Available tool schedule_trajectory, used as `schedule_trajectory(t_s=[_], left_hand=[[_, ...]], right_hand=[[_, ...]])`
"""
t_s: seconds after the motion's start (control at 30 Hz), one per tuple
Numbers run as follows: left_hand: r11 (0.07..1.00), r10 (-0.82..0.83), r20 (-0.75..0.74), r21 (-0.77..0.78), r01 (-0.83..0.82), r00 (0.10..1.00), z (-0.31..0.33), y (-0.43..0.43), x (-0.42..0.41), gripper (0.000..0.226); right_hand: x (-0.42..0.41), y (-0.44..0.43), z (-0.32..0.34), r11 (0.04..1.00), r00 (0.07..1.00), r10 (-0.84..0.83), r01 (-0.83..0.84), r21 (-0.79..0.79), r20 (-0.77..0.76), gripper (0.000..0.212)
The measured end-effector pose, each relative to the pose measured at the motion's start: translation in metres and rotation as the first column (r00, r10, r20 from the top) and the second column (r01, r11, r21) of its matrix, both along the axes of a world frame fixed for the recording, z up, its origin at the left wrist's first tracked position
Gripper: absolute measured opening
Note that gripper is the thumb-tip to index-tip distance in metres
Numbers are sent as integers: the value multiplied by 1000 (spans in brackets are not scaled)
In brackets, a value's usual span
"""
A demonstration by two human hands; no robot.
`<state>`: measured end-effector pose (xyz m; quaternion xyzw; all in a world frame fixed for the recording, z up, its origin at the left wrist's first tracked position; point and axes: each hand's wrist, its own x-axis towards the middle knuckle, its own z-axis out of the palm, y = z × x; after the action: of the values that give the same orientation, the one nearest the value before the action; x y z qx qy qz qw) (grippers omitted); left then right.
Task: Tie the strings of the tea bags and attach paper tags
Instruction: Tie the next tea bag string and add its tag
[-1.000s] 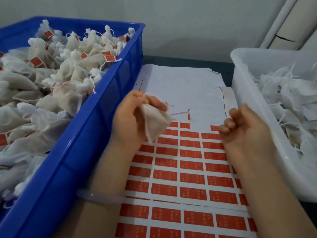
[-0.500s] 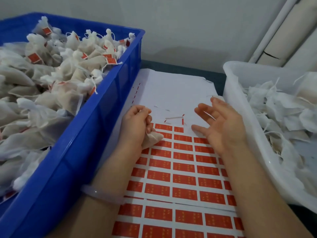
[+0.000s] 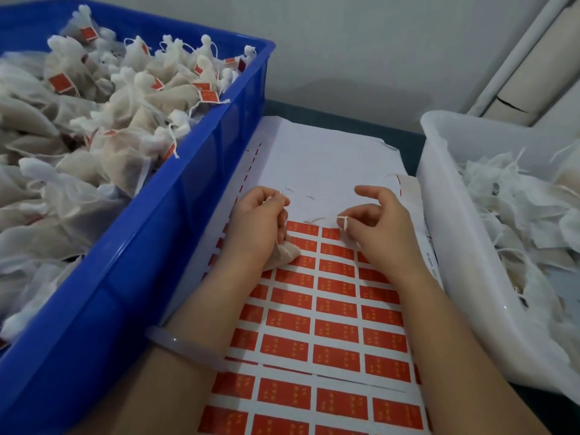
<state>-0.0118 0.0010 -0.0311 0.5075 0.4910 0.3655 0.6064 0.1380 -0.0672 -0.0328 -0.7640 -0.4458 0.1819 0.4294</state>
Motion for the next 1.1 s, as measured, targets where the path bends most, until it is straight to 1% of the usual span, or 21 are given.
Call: schedule_trajectory(t_s=[0.07,0.23,0.3,0.43,0.5,0.57,0.67,0.8,0.9,0.97,1.03,1.1], left_hand=[[1000,-3,-3,12,3,1000,-1,-1,0,9],[995,-21,-98,99,31,995,-3,-1,1,10],[993,-27,-111,113,39,994,-3,-2,0,11],[989,-46,-128,137,63,991,-3,-3,0,11],[990,-42,-118,133,57,992,-3,-3,1,11],[995,-31,-76,96,39,997,-2,-2,1,12],[995,-36,-85,86,44,996,-2,-2,1,10],[995,-39,-91,84,46,995,-2,-1,1,10],[994,-44,-96,93,53,994,-2,-2,1,9],[992,-49,-110,111,61,993,-3,-3,1,9],[992,-48,-109,110,60,993,-3,-3,1,10],[995,-41,-82,88,48,996,-2,-3,1,11]], right_hand=[[0,-1,0,999,1000,1,-1,42,-5,40],[-1,-2,0,995,999,-12,16,97,-45,39],[-1,-2,1,993,996,-12,22,117,-85,36],[1,0,1,983,973,-28,68,171,-228,23],[2,0,1,984,968,-33,75,162,-248,22],[3,-1,0,988,973,-24,58,144,-230,23],[4,-2,-1,996,985,-1,16,85,-173,29],[0,-3,-2,998,998,64,-64,-19,-18,45],[-2,-2,-3,997,998,49,-47,-56,42,52],[-3,0,-2,999,999,31,-30,-40,36,49],[-2,2,-2,1000,1000,10,-10,7,-5,38],[1,3,0,997,996,-49,53,55,-72,23]])
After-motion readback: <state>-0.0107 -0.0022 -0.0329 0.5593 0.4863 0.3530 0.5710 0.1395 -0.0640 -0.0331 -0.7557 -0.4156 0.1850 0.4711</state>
